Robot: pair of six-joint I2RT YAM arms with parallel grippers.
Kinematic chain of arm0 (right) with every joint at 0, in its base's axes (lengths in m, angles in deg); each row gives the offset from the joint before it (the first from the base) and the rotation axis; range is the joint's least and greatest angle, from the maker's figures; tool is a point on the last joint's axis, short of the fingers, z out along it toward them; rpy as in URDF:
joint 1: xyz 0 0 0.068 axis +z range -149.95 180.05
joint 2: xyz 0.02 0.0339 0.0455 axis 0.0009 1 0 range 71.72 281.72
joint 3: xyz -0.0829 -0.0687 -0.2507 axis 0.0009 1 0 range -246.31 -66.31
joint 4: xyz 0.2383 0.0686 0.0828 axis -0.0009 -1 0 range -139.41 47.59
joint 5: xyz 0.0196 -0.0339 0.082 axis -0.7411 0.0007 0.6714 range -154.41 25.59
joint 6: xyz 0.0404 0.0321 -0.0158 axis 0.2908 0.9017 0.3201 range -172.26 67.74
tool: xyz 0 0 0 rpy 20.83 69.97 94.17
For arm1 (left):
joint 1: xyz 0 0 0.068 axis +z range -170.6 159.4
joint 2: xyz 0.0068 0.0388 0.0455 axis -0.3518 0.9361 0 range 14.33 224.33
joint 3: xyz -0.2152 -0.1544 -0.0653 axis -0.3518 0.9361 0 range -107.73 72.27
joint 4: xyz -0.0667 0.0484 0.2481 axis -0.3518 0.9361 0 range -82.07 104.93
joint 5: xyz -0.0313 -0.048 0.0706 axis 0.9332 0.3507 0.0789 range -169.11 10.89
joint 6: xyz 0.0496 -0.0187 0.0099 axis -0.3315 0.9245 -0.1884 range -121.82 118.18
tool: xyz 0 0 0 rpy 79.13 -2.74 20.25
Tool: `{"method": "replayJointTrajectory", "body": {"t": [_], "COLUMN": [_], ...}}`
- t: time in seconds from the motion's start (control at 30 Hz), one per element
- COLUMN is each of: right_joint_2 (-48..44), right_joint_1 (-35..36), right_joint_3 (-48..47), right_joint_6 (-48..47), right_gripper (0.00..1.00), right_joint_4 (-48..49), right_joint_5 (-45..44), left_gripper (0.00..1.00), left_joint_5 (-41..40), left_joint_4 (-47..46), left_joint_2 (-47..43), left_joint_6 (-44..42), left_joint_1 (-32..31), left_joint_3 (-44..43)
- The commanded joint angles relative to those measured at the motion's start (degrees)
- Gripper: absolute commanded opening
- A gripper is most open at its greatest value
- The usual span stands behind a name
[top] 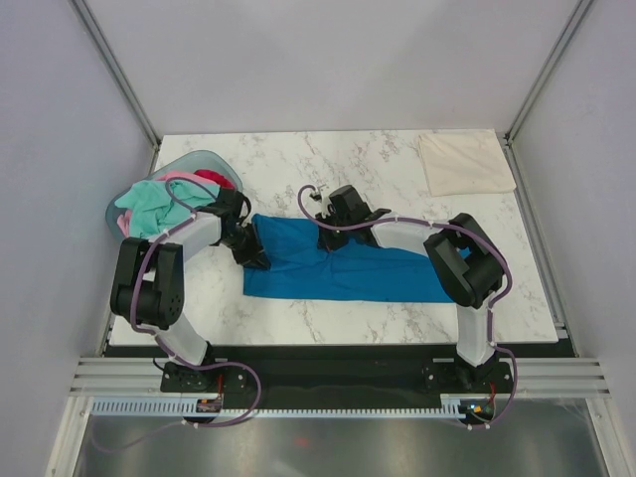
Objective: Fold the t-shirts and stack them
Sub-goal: Fold the tshirt
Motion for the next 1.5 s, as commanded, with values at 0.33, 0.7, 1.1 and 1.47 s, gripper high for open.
{"method": "replayJointTrajectory", "body": {"t": [0.33, 0.7, 1.1, 1.47], "right_joint_2": [-0.44, -0.18, -0.18, -0.44], "right_joint_1": [-1.04, -1.04, -1.04, -2.7], "right_joint_3": [-1.93, -2.1, -1.93, -3.77], "right_joint_6": [3.12, 4.0, 4.61, 3.65], "right_gripper": [0.0, 0.0, 0.0, 0.03], "right_joint_4": [1.15, 0.8, 0.89, -0.95], "right_joint_5": [-0.45, 1.4, 0.87, -0.62], "left_gripper": [0.27, 0.34, 0.36, 0.31], "left_joint_5": [0.25, -5.48, -4.77, -10.57], "left_joint_4": [-0.35, 1.05, -2.37, -0.18], "left_joint_2": [-4.48, -12.21, -6.52, 0.79], "left_joint_6": [0.6, -0.55, 0.16, 0.16], "left_joint_1": [-3.75, -4.46, -6.66, -6.92], "left_joint_3": [-0.88, 0.09, 2.98, 1.31]}}
